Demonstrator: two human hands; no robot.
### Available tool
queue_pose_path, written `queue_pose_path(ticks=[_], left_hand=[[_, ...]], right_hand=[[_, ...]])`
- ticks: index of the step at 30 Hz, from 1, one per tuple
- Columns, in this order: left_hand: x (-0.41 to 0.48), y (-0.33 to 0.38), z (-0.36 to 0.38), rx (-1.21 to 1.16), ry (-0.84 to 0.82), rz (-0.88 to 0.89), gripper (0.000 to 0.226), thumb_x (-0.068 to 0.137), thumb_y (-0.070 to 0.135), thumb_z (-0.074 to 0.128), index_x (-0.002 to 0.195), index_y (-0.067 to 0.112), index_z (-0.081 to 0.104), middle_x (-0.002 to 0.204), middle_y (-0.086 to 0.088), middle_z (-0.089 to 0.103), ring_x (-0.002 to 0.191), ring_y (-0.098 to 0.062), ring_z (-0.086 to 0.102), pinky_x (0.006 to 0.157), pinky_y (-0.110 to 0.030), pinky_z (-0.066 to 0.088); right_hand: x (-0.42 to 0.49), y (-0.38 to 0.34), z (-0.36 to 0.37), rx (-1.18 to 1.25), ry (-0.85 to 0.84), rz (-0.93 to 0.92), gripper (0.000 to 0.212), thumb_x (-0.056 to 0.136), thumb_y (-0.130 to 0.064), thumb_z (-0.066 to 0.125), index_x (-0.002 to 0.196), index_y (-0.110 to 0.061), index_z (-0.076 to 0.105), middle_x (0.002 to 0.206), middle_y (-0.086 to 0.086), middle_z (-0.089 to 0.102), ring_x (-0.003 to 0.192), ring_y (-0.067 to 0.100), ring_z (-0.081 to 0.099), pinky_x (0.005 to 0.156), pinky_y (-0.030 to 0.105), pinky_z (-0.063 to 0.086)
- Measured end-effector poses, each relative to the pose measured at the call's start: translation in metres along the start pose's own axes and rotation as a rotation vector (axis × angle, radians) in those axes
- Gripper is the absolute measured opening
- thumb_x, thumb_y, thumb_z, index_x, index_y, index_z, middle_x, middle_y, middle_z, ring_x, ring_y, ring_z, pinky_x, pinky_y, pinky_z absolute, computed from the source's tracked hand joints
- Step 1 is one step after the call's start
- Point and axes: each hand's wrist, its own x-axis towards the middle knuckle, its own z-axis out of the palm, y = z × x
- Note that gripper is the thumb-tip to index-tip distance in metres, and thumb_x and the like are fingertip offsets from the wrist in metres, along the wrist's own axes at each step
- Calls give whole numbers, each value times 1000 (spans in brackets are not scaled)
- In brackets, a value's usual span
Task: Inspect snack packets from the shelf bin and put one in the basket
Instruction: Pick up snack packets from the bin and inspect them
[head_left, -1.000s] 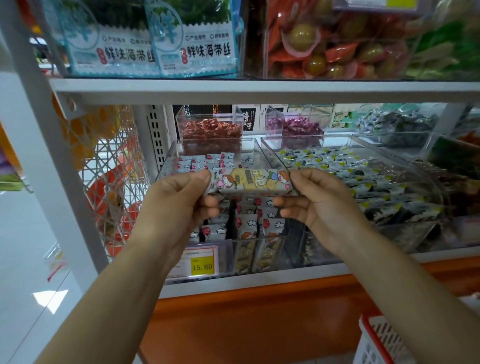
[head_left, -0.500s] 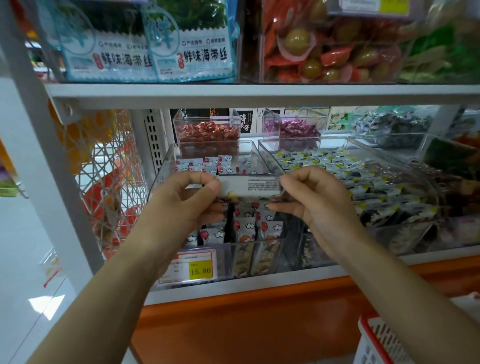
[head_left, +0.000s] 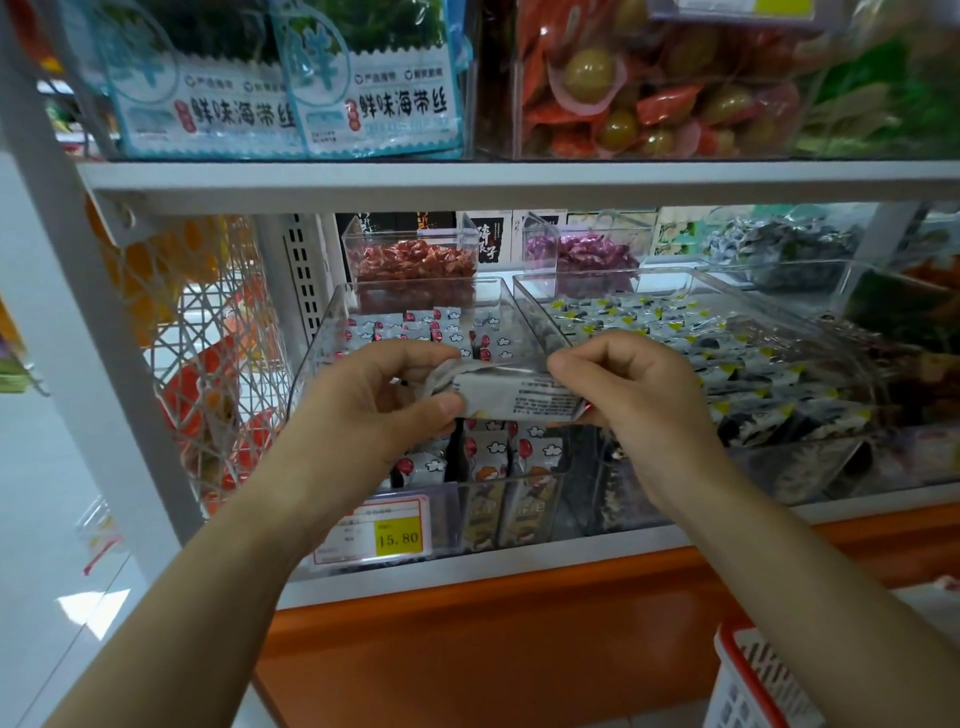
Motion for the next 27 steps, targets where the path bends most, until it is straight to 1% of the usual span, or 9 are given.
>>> queue_pose_path(ticks=[3, 6, 10, 12, 14, 18, 23, 25, 27], left_hand=[[0, 0, 0, 66, -29, -25, 23, 79, 24, 67, 101, 28, 64, 94, 4, 70, 84, -14, 68, 73, -25, 58], [-1, 0, 3, 107, 10, -50, 36, 63, 48, 67, 92, 28, 63, 90, 2, 68, 80, -15, 68, 67, -25, 57], [1, 0, 5, 117, 84, -41, 16, 76, 32, 69, 90, 24, 65, 93, -10, 65, 77, -25, 68, 70, -41, 58], [2, 0, 4, 105, 102, -37, 8, 76, 29, 71, 83, 25, 71, 85, -5, 69, 72, -21, 68, 68, -36, 59], [1, 1, 2, 117, 105, -18, 5, 73, 30, 71, 75, 26, 74, 75, 1, 71, 68, -17, 66, 62, -23, 57], [0, 1, -3, 182, 96, 1, 9, 71, 38, 69, 73, 32, 75, 76, 10, 72, 68, -8, 64, 54, -8, 48], [2, 0, -7, 245, 101, 50, 32, 81, 31, 64, 63, 6, 70, 59, -7, 63, 44, -6, 51, 45, -9, 44], [1, 0, -7, 307, 112, 83, 31, 82, 31, 63, 63, 7, 69, 59, -4, 63, 42, -6, 49, 44, -9, 43], [0, 0, -4, 339, 130, 108, 26, 82, 33, 61, 66, 15, 70, 59, -3, 63, 44, -8, 50, 43, -10, 42]], right_hand=[[-1, 0, 0, -89, 39, -67, 15, 84, -18, 67, 70, -14, 66, 64, -1, 62, 58, 5, 55, 58, 18, 50], [-3, -1, 3, -141, 4, -122, 13, 84, -17, 67, 70, -15, 66, 67, -1, 64, 60, 3, 58, 60, 14, 49], [-5, -2, 4, -149, -31, -149, 8, 83, -16, 67, 75, -15, 68, 78, 1, 68, 71, 11, 63, 67, 22, 53], [-4, -3, 3, -142, -43, -147, 7, 83, -15, 67, 76, -14, 68, 79, 0, 69, 72, 10, 64, 68, 21, 54], [-3, -3, 2, -138, -65, -140, 7, 83, -13, 67, 76, -13, 68, 78, -1, 69, 72, 10, 64, 68, 22, 54], [-3, -1, 2, -124, -109, -128, 7, 83, -11, 67, 77, -13, 68, 79, 2, 69, 74, 15, 64, 69, 25, 55], [-3, -2, 3, -97, -165, -124, 8, 83, -12, 67, 76, -16, 68, 76, -1, 69, 69, 9, 64, 64, 20, 53], [-3, -1, 4, -100, -169, -128, 8, 83, -11, 67, 76, -14, 68, 76, 1, 69, 70, 11, 64, 65, 23, 53], [-4, 0, 5, -97, -140, -135, 8, 83, -11, 66, 76, -14, 68, 74, -2, 67, 68, 8, 62, 64, 19, 51]])
